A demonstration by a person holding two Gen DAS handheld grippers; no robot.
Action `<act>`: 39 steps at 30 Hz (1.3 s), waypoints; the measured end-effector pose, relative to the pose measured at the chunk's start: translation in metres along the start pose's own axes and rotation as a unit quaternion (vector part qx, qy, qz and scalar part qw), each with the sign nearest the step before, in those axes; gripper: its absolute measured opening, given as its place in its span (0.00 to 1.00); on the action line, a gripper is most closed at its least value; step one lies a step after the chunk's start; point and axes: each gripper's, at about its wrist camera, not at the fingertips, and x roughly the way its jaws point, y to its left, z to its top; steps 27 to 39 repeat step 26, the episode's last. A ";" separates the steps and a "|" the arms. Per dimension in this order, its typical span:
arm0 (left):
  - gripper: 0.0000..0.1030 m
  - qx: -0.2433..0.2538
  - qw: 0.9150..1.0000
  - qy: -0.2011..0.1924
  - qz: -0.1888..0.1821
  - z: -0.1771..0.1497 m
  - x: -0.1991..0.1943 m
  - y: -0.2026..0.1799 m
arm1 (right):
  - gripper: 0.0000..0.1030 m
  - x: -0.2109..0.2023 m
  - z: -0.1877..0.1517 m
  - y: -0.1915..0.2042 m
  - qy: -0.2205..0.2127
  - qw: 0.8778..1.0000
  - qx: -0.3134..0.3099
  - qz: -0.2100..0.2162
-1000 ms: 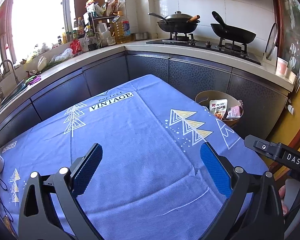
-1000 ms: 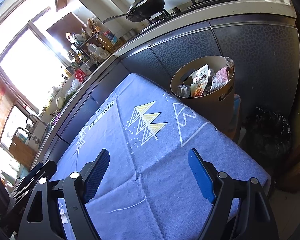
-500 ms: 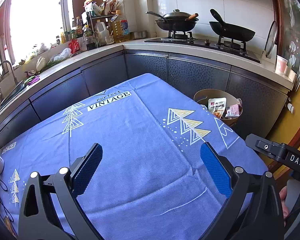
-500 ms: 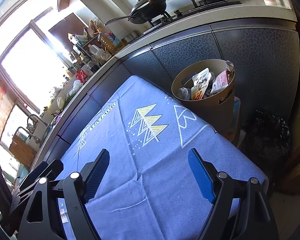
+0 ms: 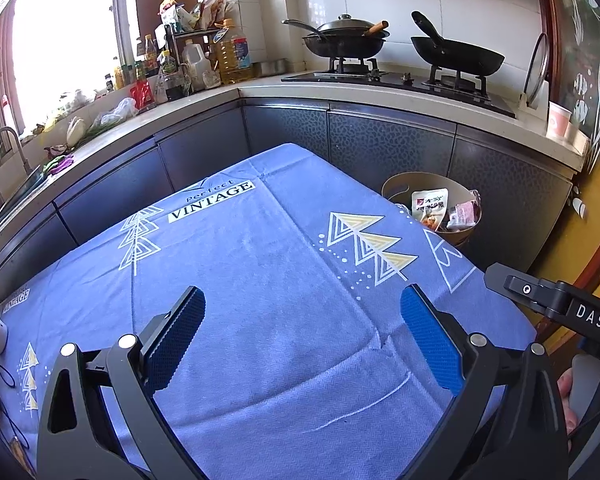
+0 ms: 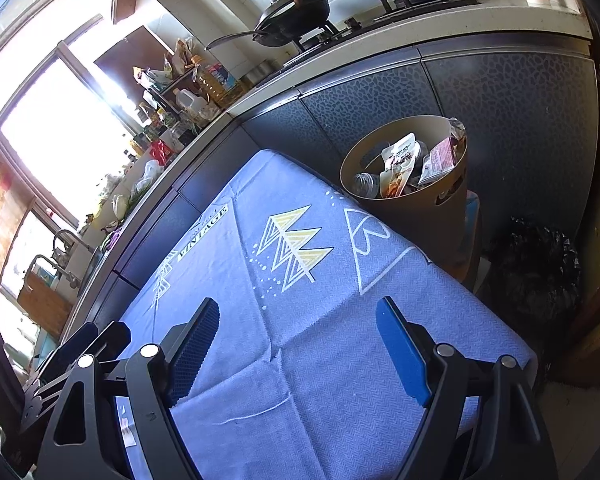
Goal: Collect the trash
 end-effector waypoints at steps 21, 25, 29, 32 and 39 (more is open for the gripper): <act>0.94 0.012 1.000 0.003 -0.010 -0.002 0.004 -0.009 | 0.78 0.003 -0.002 -0.003 0.000 1.000 0.002 -0.005; 0.94 0.008 1.000 0.005 -0.010 -0.002 0.006 -0.007 | 0.78 0.003 -0.002 -0.006 0.000 1.000 0.005 -0.006; 0.94 0.008 1.000 0.005 -0.010 -0.002 0.006 -0.007 | 0.78 0.003 -0.002 -0.006 0.001 1.000 0.005 -0.006; 0.94 0.008 1.000 0.005 -0.010 -0.002 0.006 -0.007 | 0.78 0.003 -0.002 -0.006 0.001 1.000 0.005 -0.006; 0.94 0.008 1.000 0.005 -0.010 -0.002 0.006 -0.007 | 0.78 0.003 -0.002 -0.006 0.001 1.000 0.005 -0.006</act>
